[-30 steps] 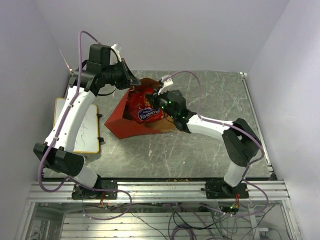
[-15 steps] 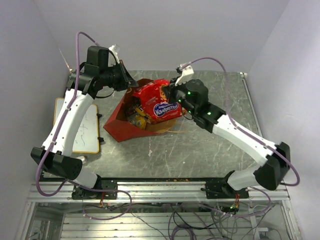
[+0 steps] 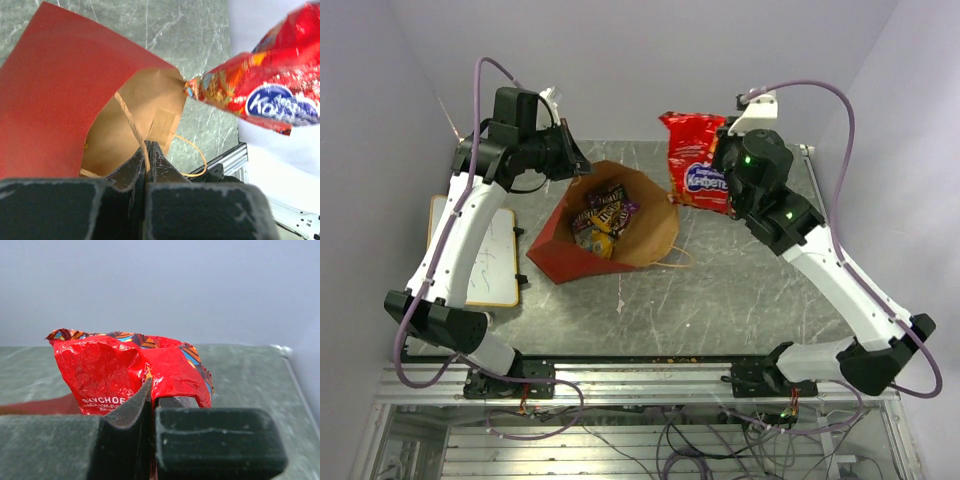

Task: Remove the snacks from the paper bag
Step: Place the snack at the center of the board.

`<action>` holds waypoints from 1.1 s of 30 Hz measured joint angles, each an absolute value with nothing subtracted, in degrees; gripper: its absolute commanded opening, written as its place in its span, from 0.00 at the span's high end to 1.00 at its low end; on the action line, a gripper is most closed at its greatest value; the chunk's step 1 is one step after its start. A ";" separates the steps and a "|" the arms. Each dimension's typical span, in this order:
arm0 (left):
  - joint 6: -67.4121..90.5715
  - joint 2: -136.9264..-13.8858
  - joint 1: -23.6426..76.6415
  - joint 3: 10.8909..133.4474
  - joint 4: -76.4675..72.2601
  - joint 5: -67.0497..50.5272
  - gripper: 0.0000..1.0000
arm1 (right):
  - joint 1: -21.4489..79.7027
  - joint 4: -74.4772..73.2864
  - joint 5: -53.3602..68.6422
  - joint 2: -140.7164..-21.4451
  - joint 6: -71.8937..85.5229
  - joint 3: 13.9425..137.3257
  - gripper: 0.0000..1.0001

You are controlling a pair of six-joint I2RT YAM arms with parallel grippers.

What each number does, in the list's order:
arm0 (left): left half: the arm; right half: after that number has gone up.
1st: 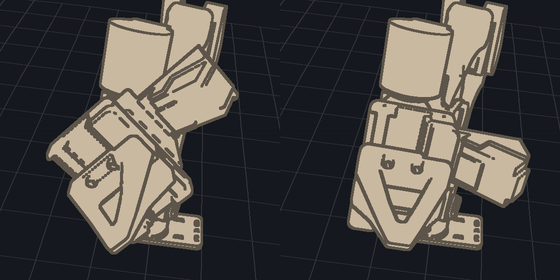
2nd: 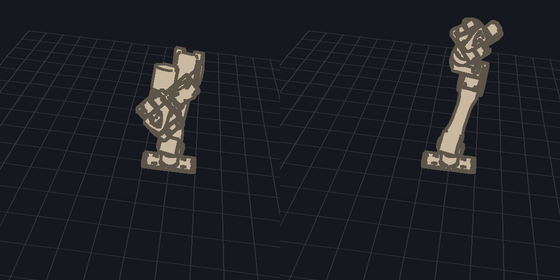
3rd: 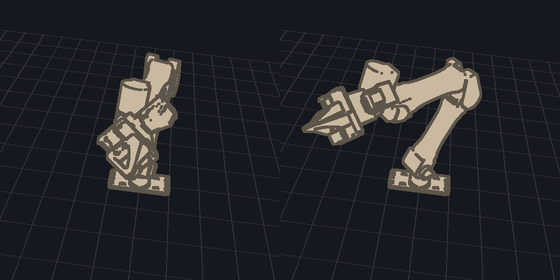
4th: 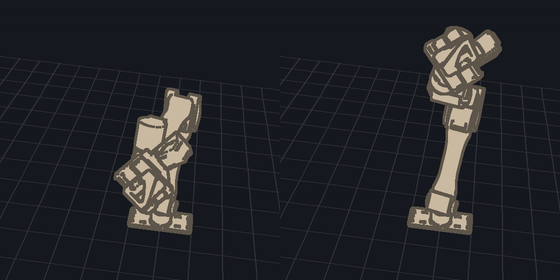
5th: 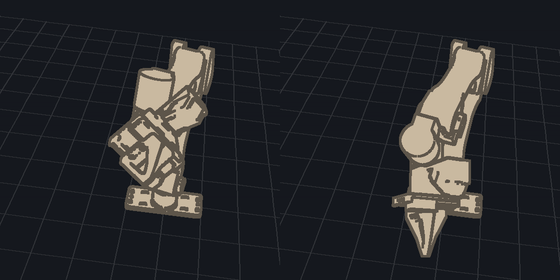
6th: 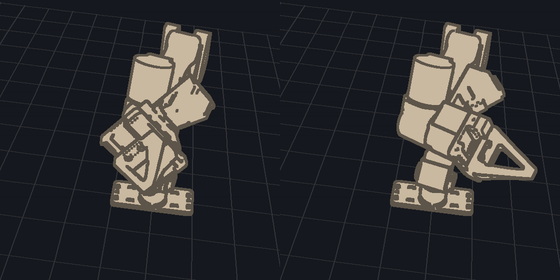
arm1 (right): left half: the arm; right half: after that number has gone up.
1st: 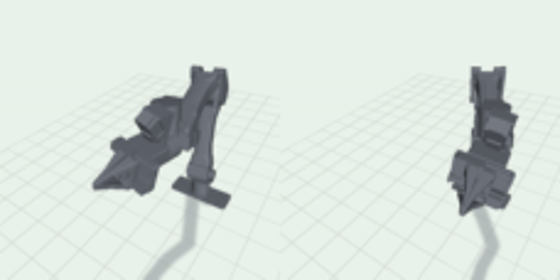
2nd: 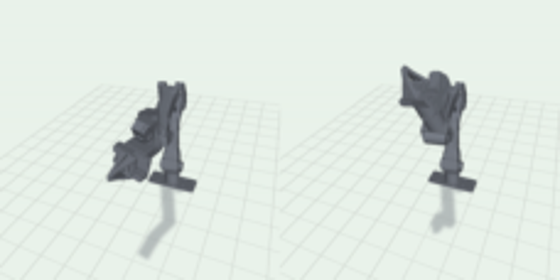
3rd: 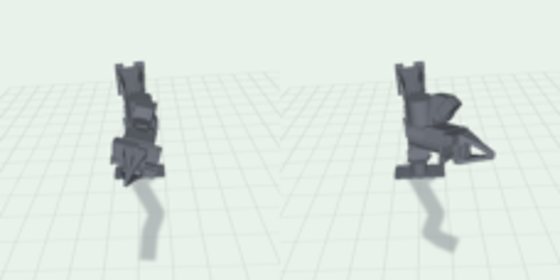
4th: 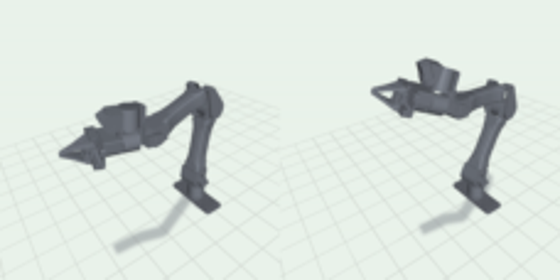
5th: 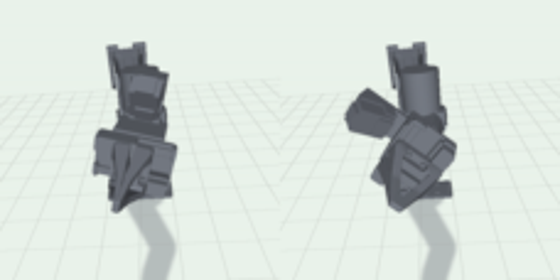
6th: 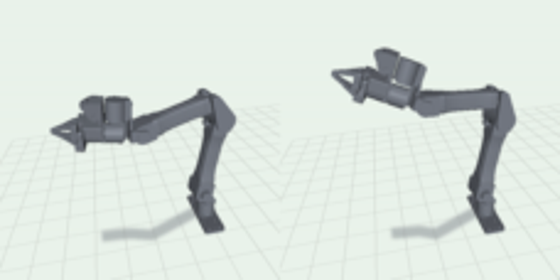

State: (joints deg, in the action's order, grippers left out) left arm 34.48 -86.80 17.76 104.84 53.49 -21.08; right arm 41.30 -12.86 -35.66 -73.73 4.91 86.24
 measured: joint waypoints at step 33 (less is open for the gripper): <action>28.56 -90.08 26.22 107.77 58.65 -25.93 0.93 | -5.04 -18.50 -15.38 -104.53 33.76 76.03 0.40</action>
State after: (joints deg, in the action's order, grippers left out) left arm 28.56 -90.08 26.22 107.77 58.65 -25.93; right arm -5.04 -18.50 -15.38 -104.53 33.76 76.03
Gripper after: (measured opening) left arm 0.075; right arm 0.483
